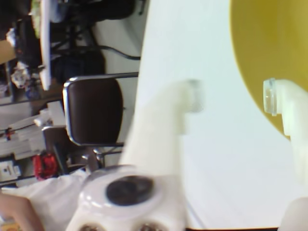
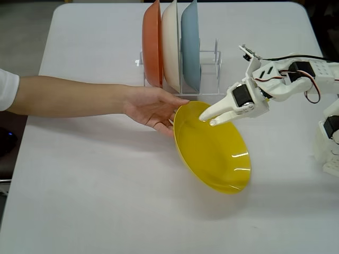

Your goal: Can you put the plate away?

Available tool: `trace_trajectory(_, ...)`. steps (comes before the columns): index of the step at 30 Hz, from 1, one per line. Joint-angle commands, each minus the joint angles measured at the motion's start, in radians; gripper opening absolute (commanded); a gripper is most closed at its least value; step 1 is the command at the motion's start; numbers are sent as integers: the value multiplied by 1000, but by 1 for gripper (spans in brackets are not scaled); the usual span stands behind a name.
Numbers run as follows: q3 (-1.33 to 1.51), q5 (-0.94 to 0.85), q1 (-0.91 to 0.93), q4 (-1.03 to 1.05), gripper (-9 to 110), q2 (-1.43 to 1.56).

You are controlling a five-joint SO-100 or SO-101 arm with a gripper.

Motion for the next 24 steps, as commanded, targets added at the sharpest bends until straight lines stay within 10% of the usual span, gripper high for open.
trace_trajectory(1, -127, 3, -5, 12, 27, -51)
trace_trajectory(24, -503, 133, -25, 201, 36, -442)
